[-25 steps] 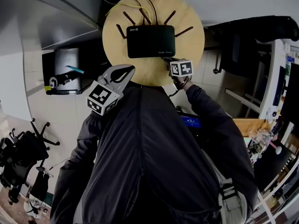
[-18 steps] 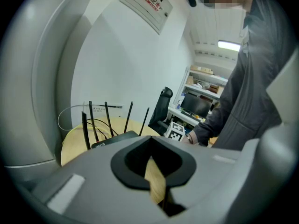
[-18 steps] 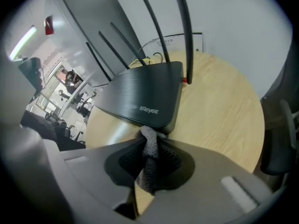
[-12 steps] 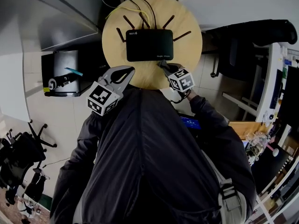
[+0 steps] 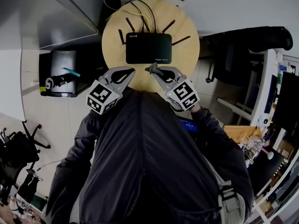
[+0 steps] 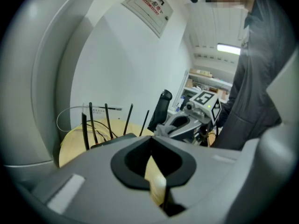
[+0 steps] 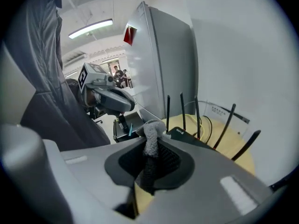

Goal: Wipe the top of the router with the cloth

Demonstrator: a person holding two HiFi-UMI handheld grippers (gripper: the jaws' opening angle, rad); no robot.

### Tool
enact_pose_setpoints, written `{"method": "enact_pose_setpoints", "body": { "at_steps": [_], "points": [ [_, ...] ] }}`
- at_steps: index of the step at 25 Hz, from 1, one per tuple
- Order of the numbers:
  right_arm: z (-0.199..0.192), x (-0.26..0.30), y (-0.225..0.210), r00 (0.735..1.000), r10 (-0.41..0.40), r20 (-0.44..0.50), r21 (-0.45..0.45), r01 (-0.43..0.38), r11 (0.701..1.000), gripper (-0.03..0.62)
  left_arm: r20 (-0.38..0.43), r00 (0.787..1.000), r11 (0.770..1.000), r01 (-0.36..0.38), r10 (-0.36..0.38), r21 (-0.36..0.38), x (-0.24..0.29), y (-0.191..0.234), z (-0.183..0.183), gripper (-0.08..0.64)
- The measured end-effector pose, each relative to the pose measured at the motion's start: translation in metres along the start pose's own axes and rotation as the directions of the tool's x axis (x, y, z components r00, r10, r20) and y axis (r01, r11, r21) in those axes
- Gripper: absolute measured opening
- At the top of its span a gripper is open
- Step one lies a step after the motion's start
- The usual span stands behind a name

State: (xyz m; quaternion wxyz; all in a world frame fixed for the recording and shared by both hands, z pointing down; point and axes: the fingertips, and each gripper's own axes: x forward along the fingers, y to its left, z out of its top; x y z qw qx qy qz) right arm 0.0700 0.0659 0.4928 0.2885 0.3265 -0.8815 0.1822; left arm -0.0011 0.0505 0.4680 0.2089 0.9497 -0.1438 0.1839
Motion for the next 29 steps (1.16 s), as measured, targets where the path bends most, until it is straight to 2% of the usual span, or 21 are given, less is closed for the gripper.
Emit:
{"method": "enact_pose_setpoints", "body": {
  "at_steps": [6,29],
  "points": [
    [0.020,0.001,0.013,1.000,0.021,0.019,-0.060,-0.020,0.998,0.031,0.012,1.000,1.000,-0.002,0.002,-0.001,-0.001,-0.001,0.001,-0.008],
    [0.037,0.001,0.013,0.999,0.032,0.037,-0.057,-0.029,0.998,0.031,0.026,0.999,1.000,-0.024,0.024,-0.012,-0.007,0.007,0.000,-0.009]
  ]
}}
